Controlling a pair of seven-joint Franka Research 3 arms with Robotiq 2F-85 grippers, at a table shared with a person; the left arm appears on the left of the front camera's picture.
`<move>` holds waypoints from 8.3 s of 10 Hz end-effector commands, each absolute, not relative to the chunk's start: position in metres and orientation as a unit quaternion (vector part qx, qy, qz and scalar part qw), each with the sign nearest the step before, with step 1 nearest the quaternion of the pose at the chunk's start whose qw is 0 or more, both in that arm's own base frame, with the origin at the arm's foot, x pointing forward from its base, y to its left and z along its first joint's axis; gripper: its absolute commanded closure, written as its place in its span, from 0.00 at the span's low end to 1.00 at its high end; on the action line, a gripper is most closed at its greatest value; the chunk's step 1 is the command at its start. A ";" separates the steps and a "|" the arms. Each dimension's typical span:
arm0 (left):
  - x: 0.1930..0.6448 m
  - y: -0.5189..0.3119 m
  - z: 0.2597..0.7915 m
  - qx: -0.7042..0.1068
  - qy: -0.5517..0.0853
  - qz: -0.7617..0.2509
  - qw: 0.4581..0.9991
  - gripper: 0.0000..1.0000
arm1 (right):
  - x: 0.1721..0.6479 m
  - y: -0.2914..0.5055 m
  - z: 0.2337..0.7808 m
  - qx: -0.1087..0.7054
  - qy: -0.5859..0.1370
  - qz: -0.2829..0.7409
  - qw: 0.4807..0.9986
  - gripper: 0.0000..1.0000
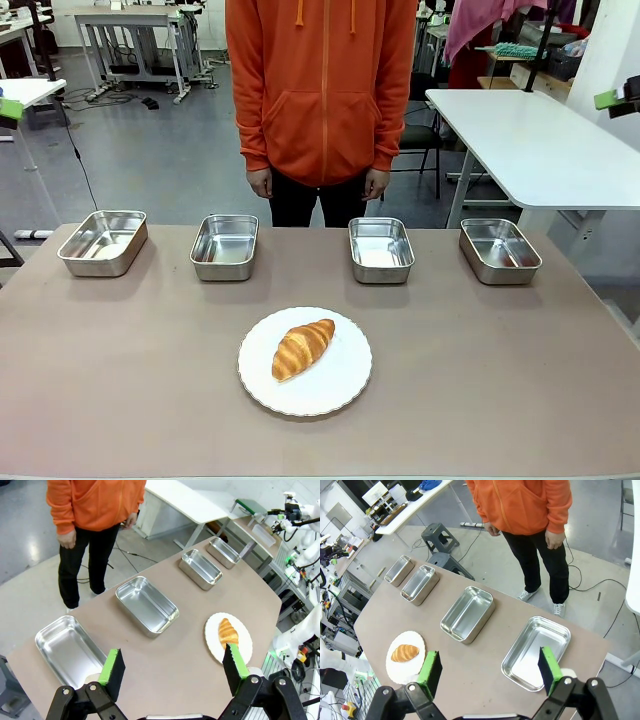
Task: Place the bread in the container.
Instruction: Place the Butter Roll into the Airtight Container indicated by the human.
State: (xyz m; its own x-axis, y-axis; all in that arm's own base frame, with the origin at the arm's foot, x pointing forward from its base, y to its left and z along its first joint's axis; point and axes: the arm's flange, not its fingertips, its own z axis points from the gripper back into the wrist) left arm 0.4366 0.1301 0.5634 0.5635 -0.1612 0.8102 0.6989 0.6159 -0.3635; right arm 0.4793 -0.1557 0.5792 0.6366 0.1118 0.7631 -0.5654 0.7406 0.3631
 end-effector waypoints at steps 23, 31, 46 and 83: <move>0.436 0.131 0.565 -0.352 -0.392 -0.263 0.808 0.00 | 0.478 -0.153 0.582 0.300 -0.381 0.200 0.851 0.00; 0.436 0.131 0.565 -0.352 -0.392 -0.263 0.808 0.00 | 0.487 -0.102 0.607 0.284 -0.331 0.297 0.849 0.00; 0.436 0.131 0.565 -0.352 -0.392 -0.263 0.808 0.00 | 0.378 0.183 0.501 0.168 -0.200 0.382 0.886 0.00; 0.436 0.131 0.565 -0.352 -0.392 -0.263 0.808 0.00 | 0.361 0.423 0.305 0.024 -0.053 -0.316 0.947 0.42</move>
State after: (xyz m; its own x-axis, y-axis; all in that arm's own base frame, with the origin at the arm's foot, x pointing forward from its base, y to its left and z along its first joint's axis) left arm 0.4370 0.1311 0.5638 0.5632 -0.1596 0.8108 0.6980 0.6170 -0.3634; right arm 0.3579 0.4162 0.3082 0.8124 -0.5804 0.0564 0.5768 0.8140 0.0689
